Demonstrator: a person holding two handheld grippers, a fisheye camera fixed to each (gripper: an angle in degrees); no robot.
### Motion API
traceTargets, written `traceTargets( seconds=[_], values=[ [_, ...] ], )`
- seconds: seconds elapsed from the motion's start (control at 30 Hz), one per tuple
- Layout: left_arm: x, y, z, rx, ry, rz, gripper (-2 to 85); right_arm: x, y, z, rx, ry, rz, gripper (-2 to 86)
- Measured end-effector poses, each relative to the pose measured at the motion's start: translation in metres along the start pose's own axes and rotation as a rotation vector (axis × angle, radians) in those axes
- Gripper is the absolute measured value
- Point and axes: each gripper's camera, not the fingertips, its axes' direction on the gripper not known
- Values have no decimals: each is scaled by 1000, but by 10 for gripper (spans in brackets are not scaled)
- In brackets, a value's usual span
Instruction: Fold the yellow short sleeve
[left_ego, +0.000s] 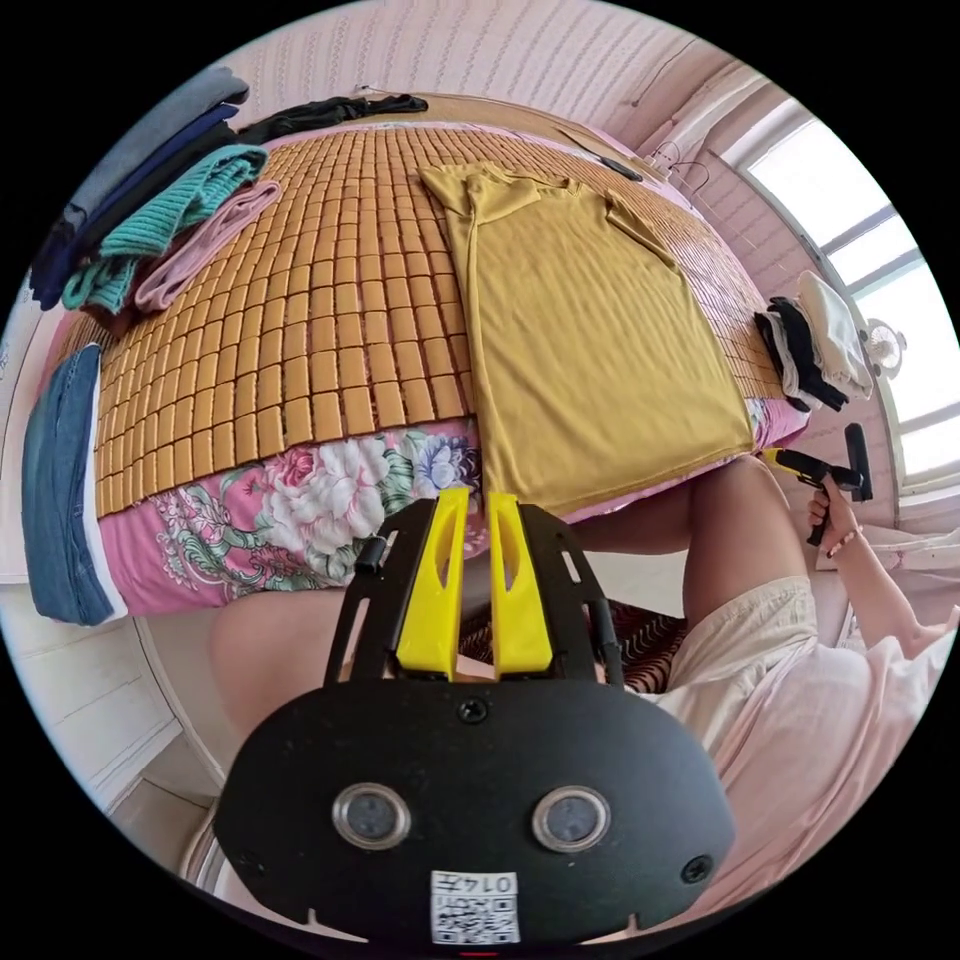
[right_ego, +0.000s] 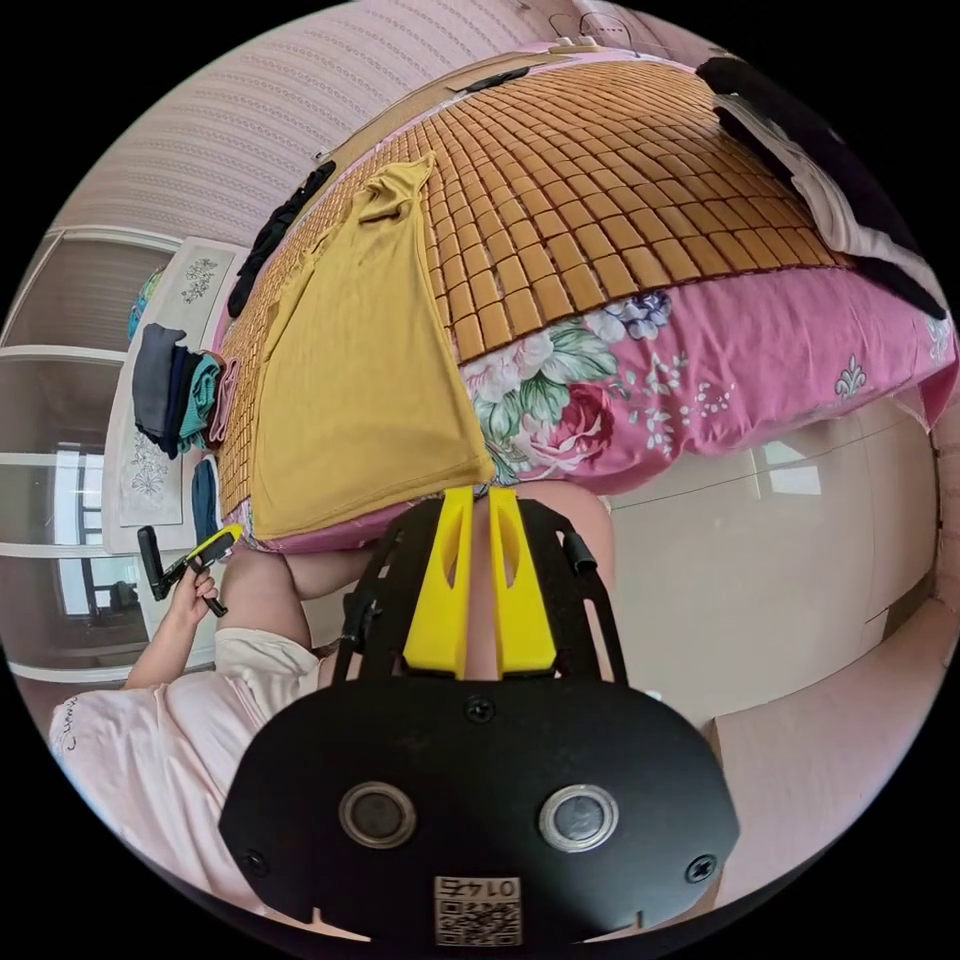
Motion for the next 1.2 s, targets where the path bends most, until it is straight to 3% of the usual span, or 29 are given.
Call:
traceTargets(
  seconds=[0.27,0.53,0.63,0.8,1.03,1.2],
  values=[
    [-45,22,-23,181,63,-26,49,21,7,-33,72,-28,63,43],
    [-54,26,-29,303,106,88,44,-25,-50,-54,185,4,-151,99],
    [-49,-7,-8,292,73,202,43,-49,-92,-48,210,26,-248,107],
    [-46,-95,39,331,164,299,42,-77,-195,-34,258,65,-323,112],
    [-24,-243,88,289,227,407,40,-79,-356,1,249,100,-161,114],
    [-2,-304,103,235,273,473,40,-80,-381,6,214,232,-126,2]
  ],
)
